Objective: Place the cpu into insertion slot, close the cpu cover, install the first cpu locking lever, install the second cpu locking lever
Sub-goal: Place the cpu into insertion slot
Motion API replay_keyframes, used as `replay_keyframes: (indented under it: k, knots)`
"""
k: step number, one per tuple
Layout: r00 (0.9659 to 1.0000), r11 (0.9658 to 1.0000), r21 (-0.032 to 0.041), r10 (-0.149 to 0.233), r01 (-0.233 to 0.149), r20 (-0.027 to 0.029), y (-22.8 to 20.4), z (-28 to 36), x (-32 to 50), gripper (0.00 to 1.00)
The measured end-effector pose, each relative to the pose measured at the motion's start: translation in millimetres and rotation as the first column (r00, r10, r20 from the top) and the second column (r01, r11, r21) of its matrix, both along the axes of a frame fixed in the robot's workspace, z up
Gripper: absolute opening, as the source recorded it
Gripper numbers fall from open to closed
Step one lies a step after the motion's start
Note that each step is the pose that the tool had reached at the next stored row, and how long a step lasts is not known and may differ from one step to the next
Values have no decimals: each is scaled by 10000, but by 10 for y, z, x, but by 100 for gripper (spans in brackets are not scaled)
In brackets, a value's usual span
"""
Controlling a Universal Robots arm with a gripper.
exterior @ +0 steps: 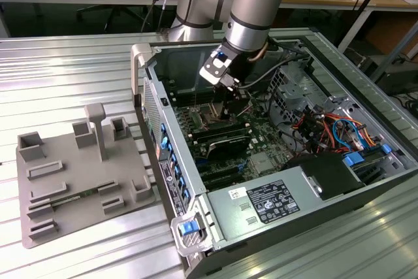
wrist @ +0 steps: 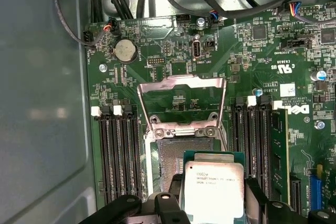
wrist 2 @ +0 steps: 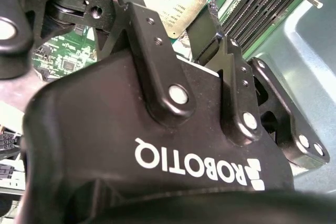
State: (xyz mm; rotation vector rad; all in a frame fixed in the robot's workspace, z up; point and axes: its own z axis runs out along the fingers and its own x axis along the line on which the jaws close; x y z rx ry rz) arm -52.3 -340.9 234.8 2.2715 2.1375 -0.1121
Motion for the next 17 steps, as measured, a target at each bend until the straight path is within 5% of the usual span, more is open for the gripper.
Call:
replay_keyframes:
  k: [17]
  knots:
    - [9962, 9962, 0, -872, 872, 0, 0, -3, 0, 55]
